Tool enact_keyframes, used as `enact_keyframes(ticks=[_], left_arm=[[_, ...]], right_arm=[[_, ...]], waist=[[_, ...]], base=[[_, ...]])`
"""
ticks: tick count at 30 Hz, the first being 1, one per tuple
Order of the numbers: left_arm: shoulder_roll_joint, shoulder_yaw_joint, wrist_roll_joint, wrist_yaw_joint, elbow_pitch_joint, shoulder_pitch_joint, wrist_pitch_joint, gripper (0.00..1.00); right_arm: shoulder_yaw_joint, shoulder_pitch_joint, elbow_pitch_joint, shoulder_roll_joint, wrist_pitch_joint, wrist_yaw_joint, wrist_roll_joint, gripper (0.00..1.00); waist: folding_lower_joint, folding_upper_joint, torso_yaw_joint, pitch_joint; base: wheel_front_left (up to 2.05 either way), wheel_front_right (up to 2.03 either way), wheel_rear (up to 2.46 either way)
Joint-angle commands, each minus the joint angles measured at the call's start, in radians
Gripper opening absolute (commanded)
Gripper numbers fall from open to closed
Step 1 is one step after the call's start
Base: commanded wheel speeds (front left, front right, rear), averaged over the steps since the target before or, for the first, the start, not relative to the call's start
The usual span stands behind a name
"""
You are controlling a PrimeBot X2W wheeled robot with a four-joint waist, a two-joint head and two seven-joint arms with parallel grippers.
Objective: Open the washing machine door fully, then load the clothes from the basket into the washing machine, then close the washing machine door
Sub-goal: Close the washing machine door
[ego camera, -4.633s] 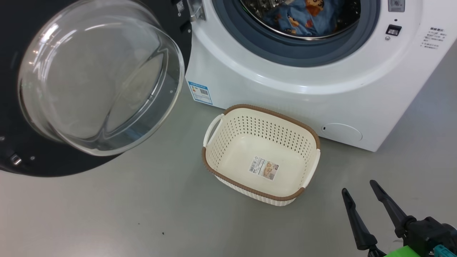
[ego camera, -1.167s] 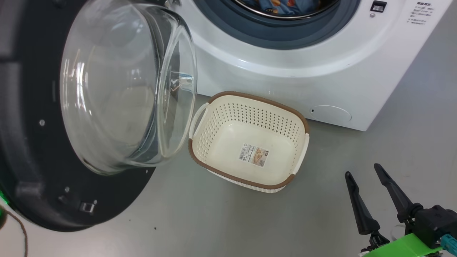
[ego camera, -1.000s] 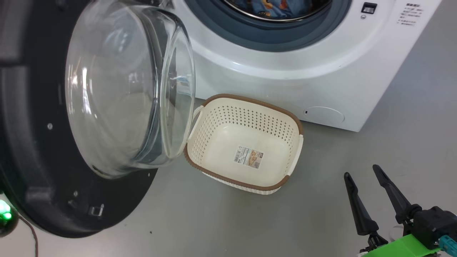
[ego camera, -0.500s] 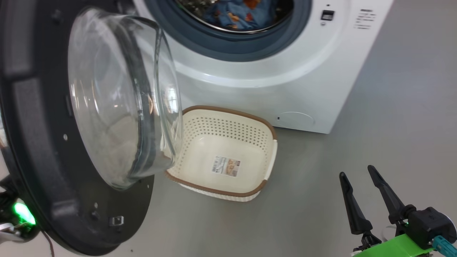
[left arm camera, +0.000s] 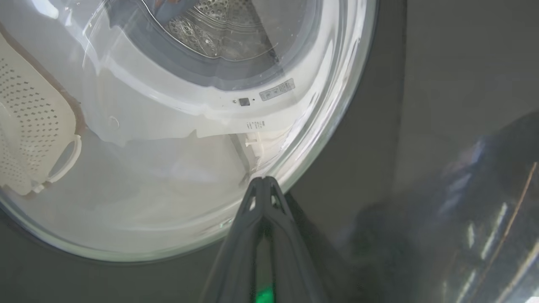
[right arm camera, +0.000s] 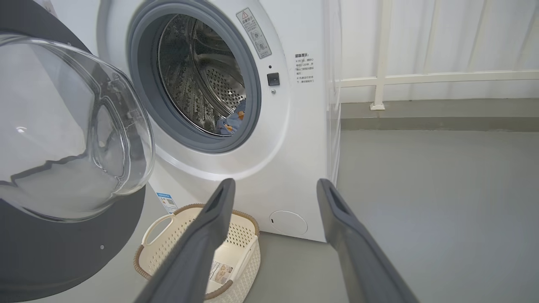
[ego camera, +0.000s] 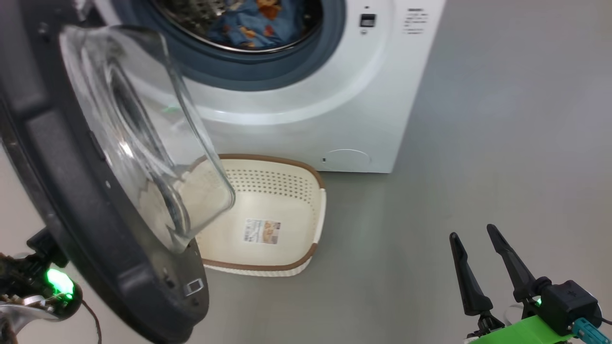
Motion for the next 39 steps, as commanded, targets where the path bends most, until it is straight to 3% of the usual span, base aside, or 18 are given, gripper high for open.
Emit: enact_keyframes(ticks=[1,16,31,39], left_arm=[[0.028,0.023,0.008,0.000,-0.035,-0.045,0.006,0.00],[-0.017,-0.019,0.052,-0.002,0.058,-0.163,-0.040,0.00],[-0.069,-0.014,0.099,-0.067,0.247,-0.338,-0.136,0.00],[-0.088,-0.017,0.144,-0.109,0.385,-0.456,-0.203,0.00]], right_arm=[[0.032,-0.039,-0.017,0.003,-0.014,0.006,0.011,1.00],[0.056,-0.079,0.027,0.007,-0.045,0.006,0.023,1.00],[0.084,-0.119,0.051,0.008,-0.059,0.006,0.034,1.00],[0.089,-0.141,0.061,0.008,-0.064,0.006,0.039,1.00]], waist=[[0.0000,0.0000,-0.053,0.004],[0.0000,0.0000,-0.208,0.027],[0.0000,0.0000,-0.342,0.054],[0.0000,0.0000,-0.374,0.074]], base=[[0.00,0.00,0.00],[0.00,0.00,0.00],[0.00,0.00,0.00],[0.00,0.00,0.00]])
